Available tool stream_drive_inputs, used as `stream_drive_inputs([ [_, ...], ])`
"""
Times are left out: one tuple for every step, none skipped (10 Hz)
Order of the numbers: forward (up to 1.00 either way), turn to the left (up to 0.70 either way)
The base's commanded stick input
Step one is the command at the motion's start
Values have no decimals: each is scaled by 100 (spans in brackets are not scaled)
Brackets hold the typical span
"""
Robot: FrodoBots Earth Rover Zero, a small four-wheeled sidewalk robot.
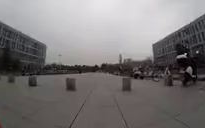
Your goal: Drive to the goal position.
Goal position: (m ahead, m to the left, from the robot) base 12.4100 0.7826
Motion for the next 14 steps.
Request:
stream_drive_inputs([
  [70,17],
  [70,35],
  [70,35],
  [70,35],
  [70,35],
  [70,35],
  [70,35],
  [70,35],
  [70,35],
  [70,35],
  [70,35],
  [70,35],
  [70,35],
  [70,35],
])
